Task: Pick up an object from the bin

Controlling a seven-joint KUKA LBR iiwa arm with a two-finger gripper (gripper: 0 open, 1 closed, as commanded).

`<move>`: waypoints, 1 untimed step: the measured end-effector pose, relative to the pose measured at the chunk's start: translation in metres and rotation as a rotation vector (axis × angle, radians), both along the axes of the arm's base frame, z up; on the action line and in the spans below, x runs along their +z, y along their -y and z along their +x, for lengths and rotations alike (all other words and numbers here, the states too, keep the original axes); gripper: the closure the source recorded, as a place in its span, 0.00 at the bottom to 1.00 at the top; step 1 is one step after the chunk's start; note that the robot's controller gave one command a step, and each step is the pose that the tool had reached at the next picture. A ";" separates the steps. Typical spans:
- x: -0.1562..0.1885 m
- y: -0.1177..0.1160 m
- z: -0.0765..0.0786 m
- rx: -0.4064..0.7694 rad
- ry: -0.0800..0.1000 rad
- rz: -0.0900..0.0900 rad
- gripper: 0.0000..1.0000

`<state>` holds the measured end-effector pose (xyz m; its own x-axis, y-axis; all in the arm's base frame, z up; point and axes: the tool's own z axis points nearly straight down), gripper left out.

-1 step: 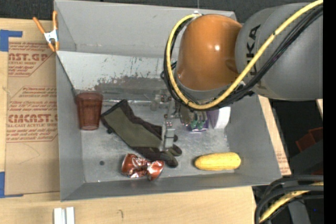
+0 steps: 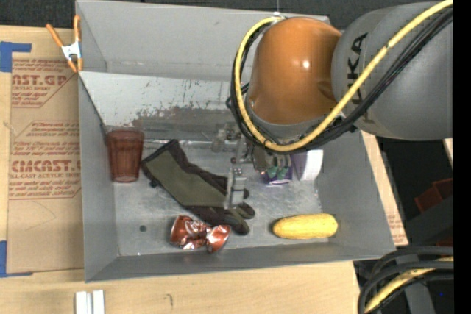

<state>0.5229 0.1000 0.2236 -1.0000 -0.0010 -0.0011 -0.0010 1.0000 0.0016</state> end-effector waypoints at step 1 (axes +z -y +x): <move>-0.051 0.006 0.005 0.044 0.007 0.000 0.00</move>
Offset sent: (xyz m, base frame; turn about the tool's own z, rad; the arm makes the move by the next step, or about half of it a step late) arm 0.0057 -0.0160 -0.1514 0.0404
